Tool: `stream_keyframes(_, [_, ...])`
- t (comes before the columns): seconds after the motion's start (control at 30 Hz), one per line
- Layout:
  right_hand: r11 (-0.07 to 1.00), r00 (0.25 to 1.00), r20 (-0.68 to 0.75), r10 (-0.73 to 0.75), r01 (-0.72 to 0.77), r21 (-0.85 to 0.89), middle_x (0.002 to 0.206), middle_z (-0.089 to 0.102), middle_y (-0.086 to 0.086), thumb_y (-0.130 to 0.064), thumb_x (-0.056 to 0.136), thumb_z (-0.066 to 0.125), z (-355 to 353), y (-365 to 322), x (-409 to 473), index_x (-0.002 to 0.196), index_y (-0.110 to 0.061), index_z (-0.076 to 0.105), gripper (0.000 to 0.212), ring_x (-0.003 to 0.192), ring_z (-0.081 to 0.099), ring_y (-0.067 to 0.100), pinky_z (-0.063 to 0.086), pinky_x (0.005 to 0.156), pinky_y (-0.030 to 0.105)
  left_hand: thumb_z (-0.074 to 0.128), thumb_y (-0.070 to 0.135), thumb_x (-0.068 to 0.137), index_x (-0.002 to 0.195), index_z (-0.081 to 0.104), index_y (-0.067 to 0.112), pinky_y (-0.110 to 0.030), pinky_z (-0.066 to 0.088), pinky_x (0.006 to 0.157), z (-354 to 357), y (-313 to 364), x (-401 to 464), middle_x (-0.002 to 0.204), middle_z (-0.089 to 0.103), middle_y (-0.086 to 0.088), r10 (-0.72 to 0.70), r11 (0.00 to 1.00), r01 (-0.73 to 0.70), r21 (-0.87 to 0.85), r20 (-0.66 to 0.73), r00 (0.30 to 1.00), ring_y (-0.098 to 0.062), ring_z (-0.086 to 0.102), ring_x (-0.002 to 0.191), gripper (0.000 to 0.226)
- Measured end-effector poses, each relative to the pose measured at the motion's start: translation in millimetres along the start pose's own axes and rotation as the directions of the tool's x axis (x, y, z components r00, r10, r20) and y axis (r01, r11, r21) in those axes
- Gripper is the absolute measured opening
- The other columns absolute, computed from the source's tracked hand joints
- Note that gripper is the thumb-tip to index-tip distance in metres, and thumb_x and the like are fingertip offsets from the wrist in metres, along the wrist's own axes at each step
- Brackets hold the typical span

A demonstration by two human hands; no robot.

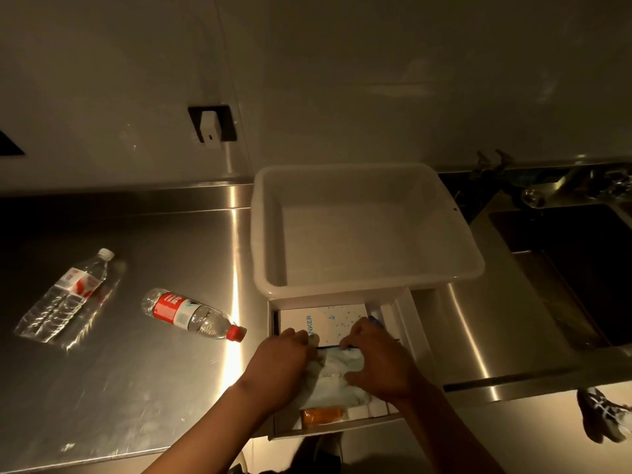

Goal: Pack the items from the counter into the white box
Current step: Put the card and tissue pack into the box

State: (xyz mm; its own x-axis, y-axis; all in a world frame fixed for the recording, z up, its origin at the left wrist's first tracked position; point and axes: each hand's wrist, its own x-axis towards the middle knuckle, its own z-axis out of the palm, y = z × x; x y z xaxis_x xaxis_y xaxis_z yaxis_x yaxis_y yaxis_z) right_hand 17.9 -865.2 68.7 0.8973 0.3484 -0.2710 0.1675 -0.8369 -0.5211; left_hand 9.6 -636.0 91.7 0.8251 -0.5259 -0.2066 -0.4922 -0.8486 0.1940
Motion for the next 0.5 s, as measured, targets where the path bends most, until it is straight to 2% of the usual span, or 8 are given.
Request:
stream_keyframes(0.13, [0.99, 0.987, -0.152, -0.058, 0.077, 0.119, 0.116, 0.044, -0.023, -0.036, 0.076, 0.083, -16, -40, 13, 0.118, -0.035, 0.064, 0.046, 0.105, 0.056, 0.002, 0.055, 0.087, 0.025, 0.057, 0.033, 0.092, 0.123, 0.063, 0.03, -0.033, 0.048, 0.085, -21, -18, -17, 0.116, 0.059, 0.008, -0.001, 0.994, -0.015, -0.107, -0.155, 0.988, -0.014, 0.052, 0.108, 0.031])
stream_keyframes(0.23, [0.975, 0.972, -0.203, -0.122, 0.156, 0.159, 0.115, 0.043, -0.025, -0.036, 0.081, 0.078, -21, -80, 30, 0.116, -0.036, 0.063, 0.038, 0.107, 0.056, 0.0, 0.054, 0.086, 0.024, 0.063, 0.034, 0.089, 0.115, 0.065, 0.033, -0.033, 0.05, 0.081, -31, -45, -34, 0.11, 0.061, 0.01, -0.083, 0.987, 0.046, -0.153, -0.249, 0.965, -0.014, 0.055, 0.101, 0.026])
stream_keyframes(0.37, [0.95, 0.955, -0.202, -0.217, 0.254, 0.183, 0.116, 0.045, -0.025, -0.032, 0.082, 0.076, -11, -134, 56, 0.117, -0.034, 0.064, 0.037, 0.105, 0.055, 0.0, 0.051, 0.092, 0.022, 0.063, 0.04, 0.088, 0.113, 0.064, 0.038, -0.029, 0.051, 0.08, -34, -103, -69, 0.109, 0.059, 0.016, -0.265, 0.952, 0.205, -0.226, -0.284, 0.921, -0.01, 0.058, 0.098, 0.025])
stream_keyframes(0.5, [0.949, 0.957, -0.139, -0.255, 0.275, 0.153, 0.125, 0.043, -0.027, -0.046, 0.079, 0.068, 17, -176, 84, 0.124, -0.036, 0.06, 0.047, 0.114, 0.05, -0.003, 0.047, 0.097, 0.02, 0.057, 0.044, 0.082, 0.107, 0.063, 0.035, -0.033, 0.051, 0.078, -32, -170, -112, 0.111, 0.059, 0.013, -0.414, 0.9, 0.343, -0.267, -0.285, 0.864, -0.014, 0.057, 0.101, 0.027])
